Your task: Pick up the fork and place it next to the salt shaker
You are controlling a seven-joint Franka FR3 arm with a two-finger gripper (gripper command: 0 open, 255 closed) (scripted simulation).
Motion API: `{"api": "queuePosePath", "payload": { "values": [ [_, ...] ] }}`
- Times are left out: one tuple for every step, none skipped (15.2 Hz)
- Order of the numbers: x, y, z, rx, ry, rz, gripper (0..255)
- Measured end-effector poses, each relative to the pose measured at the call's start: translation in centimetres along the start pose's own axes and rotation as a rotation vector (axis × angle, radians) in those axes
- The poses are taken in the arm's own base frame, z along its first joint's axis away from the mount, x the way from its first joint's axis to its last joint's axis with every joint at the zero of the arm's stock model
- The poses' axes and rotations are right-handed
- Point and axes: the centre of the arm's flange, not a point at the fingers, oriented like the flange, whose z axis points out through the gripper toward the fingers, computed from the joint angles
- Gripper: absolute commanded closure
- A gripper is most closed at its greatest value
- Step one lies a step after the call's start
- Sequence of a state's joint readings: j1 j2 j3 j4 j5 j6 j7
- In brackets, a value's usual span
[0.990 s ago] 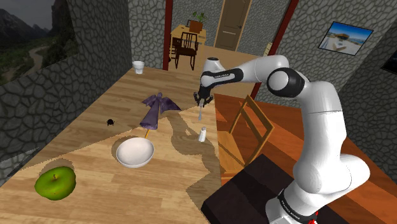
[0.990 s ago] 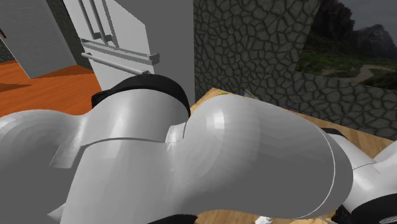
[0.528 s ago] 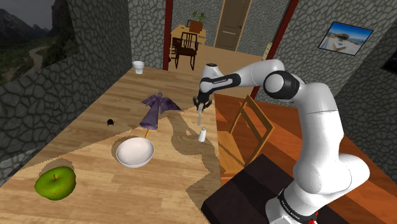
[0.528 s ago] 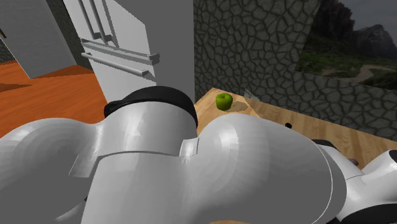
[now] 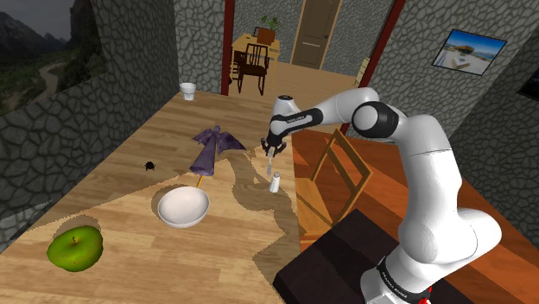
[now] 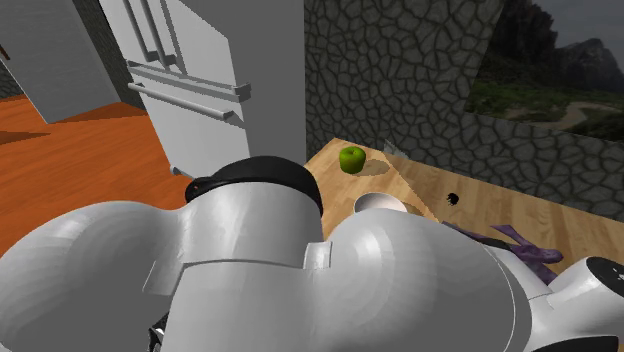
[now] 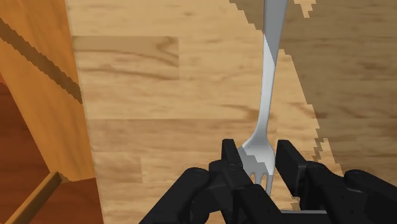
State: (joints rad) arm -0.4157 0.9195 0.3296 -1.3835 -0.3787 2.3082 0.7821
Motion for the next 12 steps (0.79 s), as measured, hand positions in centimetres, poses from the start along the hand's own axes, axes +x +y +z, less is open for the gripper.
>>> {"api": "queuePosePath", "payload": {
  "values": [
    [-0.1,-0.1,0.5,0.000,0.000,0.000,255],
    [-0.1,-0.1,1.0,0.000,0.000,0.000,255],
    [-0.1,-0.1,1.5,0.000,0.000,0.000,255],
    [-0.2,-0.1,2.0,0.000,0.000,0.000,255],
    [-0.2,-0.1,2.5,0.000,0.000,0.000,255],
    [-0.3,-0.1,3.1,0.000,0.000,0.000,255],
    [-0.4,-0.1,3.6,0.000,0.000,0.000,255],
    [-0.4,-0.2,4.2,0.000,0.000,0.000,255],
    [-0.4,-0.1,4.7,0.000,0.000,0.000,255],
    [-0.3,-0.2,5.2,0.000,0.000,0.000,255],
    [-0.3,-0.1,5.7,0.000,0.000,0.000,255],
    [-0.4,-0.1,6.3,0.000,0.000,0.000,255]
  ]
}}
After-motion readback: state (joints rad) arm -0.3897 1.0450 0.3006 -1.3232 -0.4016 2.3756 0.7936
